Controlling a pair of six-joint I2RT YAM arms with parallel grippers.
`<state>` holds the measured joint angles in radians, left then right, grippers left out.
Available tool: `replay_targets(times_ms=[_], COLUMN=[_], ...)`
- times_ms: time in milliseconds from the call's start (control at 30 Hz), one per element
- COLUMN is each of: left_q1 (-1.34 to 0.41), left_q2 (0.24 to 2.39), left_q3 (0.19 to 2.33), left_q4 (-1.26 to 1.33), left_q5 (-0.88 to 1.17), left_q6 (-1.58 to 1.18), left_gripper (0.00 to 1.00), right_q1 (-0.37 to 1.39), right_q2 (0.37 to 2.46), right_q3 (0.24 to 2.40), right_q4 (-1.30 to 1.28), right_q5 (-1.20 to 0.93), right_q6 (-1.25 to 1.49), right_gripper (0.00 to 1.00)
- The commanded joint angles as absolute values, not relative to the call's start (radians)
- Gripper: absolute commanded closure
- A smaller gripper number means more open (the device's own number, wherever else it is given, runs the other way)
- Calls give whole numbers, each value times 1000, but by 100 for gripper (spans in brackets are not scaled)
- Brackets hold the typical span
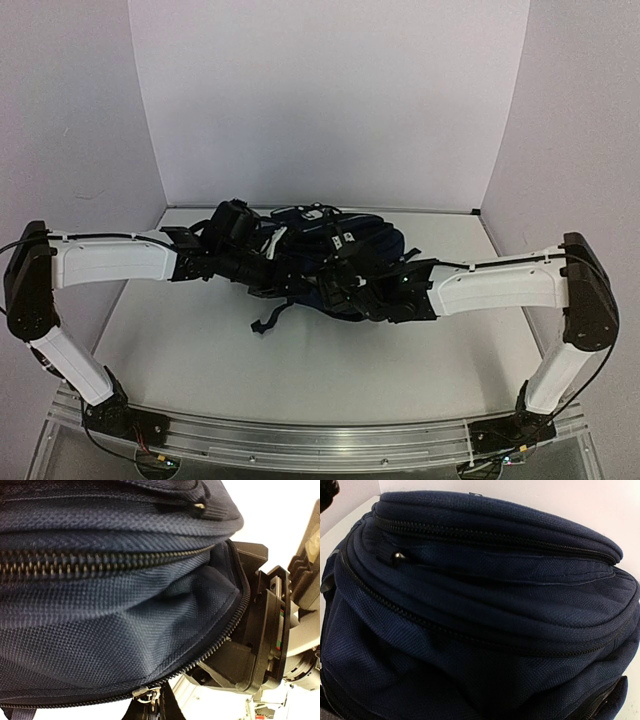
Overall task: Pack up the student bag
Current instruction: Zip the student bag at the center of the board.
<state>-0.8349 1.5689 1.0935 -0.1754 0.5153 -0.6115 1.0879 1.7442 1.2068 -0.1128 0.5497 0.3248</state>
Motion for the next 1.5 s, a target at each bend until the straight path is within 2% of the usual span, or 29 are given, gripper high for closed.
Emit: replay_targets(times_ms=[0,133,233,433,533,600,700,900,1000,1167,1267,1333,1467], left_q1=[-871,-881,-931,-973,-972,-967,-960,-900,-828,-732,-700,-691,-660], left_q2=[1499,1528,1623,1758,1817,1808,1733,1536,1495,1476,1482,1489,1526], left_q3=[1133,1129,1214,1356,1365,1325,1223,995,898,768,745,737,712], left_q4=[56,91,106,95,91,96,101,15,-39,50,77,96,167], left_q5=[533,502,522,555,601,597,564,419,372,378,379,369,381], left_q6=[-666,-703,-700,-699,-734,-759,-790,-908,-978,-1048,-1061,-1064,-1084], left_gripper=[100,100,100,99,88,70,50,33,32,30,22,19,22], right_q1=[1068,1069,1069,1068,1068,1068,1069,1082,1098,1111,1126,1134,1136], right_q2=[1677,1515,1389,1248,1232,1224,1199,1181,1208,1308,1403,1458,1539], right_q3=[1210,1099,1006,894,879,878,872,820,779,783,831,858,898], right_q4=[-28,-130,-207,-253,-254,-255,-257,-206,-137,-62,-56,-57,-56], right_q5=[512,513,559,578,544,506,400,221,169,149,162,188,256], right_q6=[340,403,477,570,587,612,675,863,936,958,937,942,970], right_gripper=[22,14,8,4,3,3,6,16,22,28,31,35,42])
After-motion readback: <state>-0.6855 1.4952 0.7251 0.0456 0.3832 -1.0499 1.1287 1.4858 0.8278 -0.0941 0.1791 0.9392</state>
